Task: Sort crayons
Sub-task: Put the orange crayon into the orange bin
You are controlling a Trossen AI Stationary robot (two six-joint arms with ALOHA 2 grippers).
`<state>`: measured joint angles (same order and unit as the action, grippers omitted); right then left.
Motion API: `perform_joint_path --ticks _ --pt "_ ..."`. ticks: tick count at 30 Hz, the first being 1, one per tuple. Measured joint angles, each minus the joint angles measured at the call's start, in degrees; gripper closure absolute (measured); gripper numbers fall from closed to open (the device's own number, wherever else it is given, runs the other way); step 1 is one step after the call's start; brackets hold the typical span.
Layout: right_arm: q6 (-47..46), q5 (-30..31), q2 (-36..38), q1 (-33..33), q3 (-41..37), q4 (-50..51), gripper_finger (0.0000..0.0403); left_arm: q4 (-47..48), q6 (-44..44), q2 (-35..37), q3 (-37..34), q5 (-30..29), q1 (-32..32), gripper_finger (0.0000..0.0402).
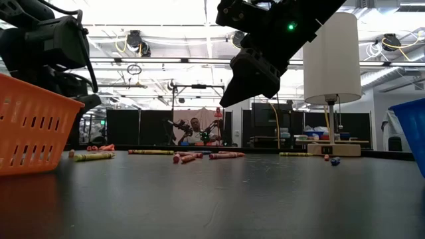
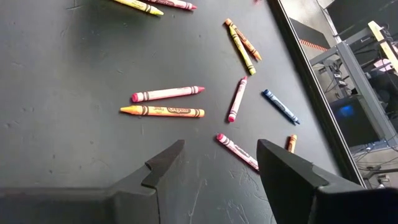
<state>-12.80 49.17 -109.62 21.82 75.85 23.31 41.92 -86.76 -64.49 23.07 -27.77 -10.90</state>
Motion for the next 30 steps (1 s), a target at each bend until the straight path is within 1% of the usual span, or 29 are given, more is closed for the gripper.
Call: perform_joint_path --ticks 3,9,11,14,17,20,24,30 --pt "0.02 0.0 0.0 0.02 0.0 0.02 0.0222 -1.54 -0.01 0.0 0.0 2.45 0.0 0.0218" --pt "0.02 0.0 0.0 0.02 0.0 0.0 0.0222 -2.16 0.12 0.0 0.0 0.75 0.0 0.0219" --pt "0.02 -0.01 0.0 0.02 0.0 0.0 0.0222 -2.18 1.09 0.0 0.0 0.77 0.0 0.0226" --pt "0.02 -0.02 0.0 0.02 0.0 0.0 0.0222 -2.2 4.27 0.0 0.0 1.4 0.0 0.0251" --pt "0.02 -0.02 0.0 0.02 0.0 0.0 0.0222 -2.24 5.07 -0.56 0.0 1.56 0.0 0.0282" --pt "0.02 -0.02 0.0 0.02 0.0 0.0 0.0222 -2.59 5.8 -1.91 -0.02 -0.61 0.0 0.031" --pt "0.02 -0.02 0.0 0.02 0.0 -0.03 0.0222 -3.32 7.75 -4.73 -0.01 -0.56 0.0 0.0333" --pt "0.02 -0.02 0.0 0.02 0.0 -0.2 0.0222 -6.85 16.62 -6.32 0.04 -0.77 0.0 0.036"
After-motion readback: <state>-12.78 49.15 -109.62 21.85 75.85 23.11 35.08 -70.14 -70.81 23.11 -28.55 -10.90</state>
